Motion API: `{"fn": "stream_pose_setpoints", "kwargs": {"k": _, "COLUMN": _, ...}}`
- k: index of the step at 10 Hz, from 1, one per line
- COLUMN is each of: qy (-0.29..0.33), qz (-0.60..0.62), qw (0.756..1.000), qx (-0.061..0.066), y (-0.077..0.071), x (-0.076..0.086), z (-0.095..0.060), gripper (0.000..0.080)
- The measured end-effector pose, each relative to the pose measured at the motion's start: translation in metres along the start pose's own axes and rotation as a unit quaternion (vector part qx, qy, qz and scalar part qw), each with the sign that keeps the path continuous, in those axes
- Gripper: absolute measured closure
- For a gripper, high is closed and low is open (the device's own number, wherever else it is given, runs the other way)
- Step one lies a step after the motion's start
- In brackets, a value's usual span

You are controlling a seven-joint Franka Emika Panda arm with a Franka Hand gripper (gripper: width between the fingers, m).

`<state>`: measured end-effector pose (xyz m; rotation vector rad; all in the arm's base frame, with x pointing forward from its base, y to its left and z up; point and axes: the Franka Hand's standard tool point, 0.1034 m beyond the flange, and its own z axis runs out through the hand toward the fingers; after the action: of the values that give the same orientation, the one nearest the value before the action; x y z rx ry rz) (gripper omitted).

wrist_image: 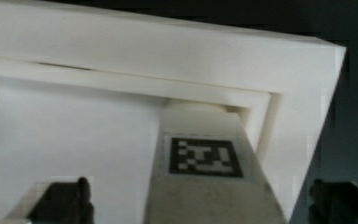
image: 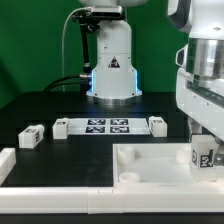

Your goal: Assemble one leg

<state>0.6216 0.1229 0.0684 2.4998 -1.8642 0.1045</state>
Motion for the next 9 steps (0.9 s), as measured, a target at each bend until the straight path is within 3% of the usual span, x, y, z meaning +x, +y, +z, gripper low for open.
{"fn": "stream_pose_setpoints", "kwargs": {"k": 2, "qy": 0.000, "qz": -0.131, "qw": 0.991, "qx": 0.003, "y": -0.0006, "x": 0.0019, "z": -0.0005, "gripper": 0.0151}}
{"fn": "stream_pose_setpoints", "kwargs": {"k": 5, "qy": 0.007, "qz": -0.324, "qw": 0.946, "qx": 0.017, "y": -0.0036, "x": 0.0037, "z": 0.0007, "gripper": 0.0150}}
{"fn": "stream_pose_setpoints", "kwargs": {"k": 9, "qy": 0.012, "qz": -0.554, "qw": 0.832, "qx": 0.020, "y": 0.0005, "x": -0.0002, "z": 0.0006, "gripper": 0.0150}}
